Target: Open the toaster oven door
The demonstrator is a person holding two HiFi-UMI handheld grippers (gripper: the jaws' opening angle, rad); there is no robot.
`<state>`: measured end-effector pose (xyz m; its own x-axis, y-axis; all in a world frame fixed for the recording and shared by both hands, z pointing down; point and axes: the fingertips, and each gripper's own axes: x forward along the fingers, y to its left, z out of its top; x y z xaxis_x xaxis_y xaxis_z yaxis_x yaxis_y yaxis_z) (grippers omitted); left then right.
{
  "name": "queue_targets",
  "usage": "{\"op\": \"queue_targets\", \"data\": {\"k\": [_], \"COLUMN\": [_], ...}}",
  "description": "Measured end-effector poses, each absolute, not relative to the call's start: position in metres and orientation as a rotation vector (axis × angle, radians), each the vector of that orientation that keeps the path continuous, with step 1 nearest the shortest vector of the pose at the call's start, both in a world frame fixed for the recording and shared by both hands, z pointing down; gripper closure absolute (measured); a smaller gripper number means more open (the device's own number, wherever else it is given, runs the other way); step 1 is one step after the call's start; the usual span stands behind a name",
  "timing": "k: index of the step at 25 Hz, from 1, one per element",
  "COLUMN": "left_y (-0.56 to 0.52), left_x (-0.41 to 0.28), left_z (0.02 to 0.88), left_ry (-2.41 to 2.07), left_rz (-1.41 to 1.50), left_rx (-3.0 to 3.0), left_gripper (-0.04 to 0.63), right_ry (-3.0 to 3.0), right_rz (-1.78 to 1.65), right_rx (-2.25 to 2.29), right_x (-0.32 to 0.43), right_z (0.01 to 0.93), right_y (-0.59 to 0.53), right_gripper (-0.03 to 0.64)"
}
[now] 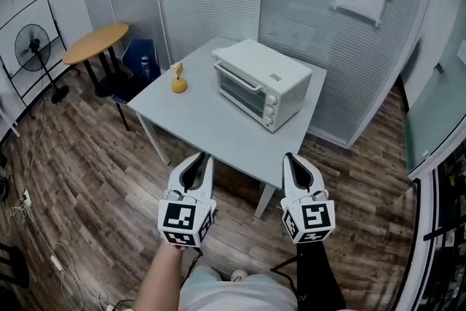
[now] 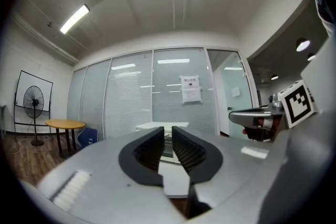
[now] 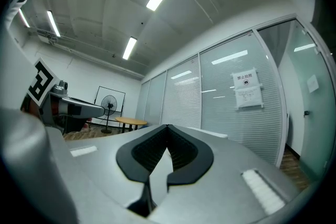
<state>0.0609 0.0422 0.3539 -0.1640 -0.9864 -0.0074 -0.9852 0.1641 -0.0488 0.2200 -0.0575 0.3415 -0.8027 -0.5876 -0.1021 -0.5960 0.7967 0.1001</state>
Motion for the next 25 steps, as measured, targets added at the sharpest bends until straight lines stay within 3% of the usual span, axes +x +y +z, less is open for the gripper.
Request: {"op": "queue_targets", "data": {"k": [12,25], "left_y": [-0.023,-0.179], "left_x": [0.0,-0.129], "left_z": [0.359,0.364], "left_ry": [2.36,2.101], "left_rz": [-0.079,-0.067], "left_rx": [-2.031,-2.358], "left_gripper": [0.561,0.56], "right_ry": [2.889,2.8], "right_rz": [0.192,0.155], "right_rx": [-1.008,-1.309], "right_x": [0.17,0.048], "right_z": [0.344,0.351], "right_y": [-0.119,-0.239], "right_gripper": [0.614,0.614]}}
